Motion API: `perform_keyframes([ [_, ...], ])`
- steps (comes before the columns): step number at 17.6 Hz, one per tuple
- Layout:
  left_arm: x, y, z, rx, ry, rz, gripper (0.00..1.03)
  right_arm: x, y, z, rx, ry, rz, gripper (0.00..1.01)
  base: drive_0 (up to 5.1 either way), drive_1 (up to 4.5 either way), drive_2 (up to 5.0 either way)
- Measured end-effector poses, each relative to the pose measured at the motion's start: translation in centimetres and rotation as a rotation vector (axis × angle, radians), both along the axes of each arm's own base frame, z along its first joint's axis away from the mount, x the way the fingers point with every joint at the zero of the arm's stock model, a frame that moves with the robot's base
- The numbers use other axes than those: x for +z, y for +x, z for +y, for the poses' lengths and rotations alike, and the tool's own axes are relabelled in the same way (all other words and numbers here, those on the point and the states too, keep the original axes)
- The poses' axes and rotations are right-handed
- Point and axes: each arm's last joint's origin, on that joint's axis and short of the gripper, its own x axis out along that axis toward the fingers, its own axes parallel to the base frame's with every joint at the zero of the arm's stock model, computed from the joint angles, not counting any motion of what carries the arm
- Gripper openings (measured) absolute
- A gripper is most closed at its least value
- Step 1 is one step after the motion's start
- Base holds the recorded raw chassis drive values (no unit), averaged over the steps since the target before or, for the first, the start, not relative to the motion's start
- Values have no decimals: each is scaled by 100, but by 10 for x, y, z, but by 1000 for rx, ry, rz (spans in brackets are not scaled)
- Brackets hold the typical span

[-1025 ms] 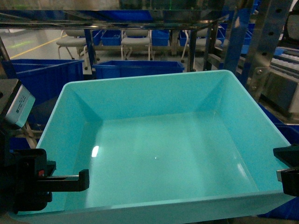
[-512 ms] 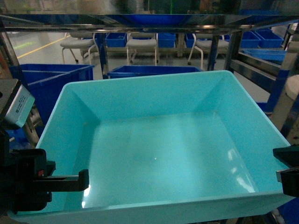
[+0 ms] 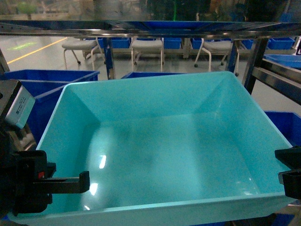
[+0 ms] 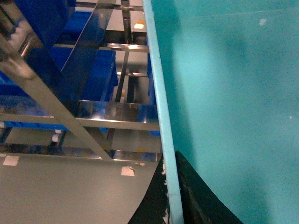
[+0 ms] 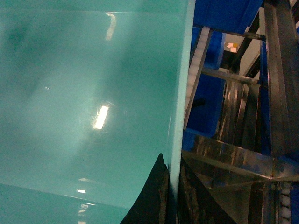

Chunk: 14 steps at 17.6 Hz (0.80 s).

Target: Organize blue bins on left shelf correctly

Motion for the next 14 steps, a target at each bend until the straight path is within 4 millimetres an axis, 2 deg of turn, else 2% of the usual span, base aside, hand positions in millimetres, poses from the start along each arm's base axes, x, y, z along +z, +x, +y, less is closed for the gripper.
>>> perform_keyframes([
  [4,0,0,0,-1,0,0,2,0,0,0,0,0,-1,2,-27,268,-323],
  [11,0,0,0,0,-1,-2,2,0,0,0,0,1,-3,2,0,0,0],
  [14,0,0,0,0,-1,-2,2,0,0,0,0,0,-1,2,5,-364,374],
])
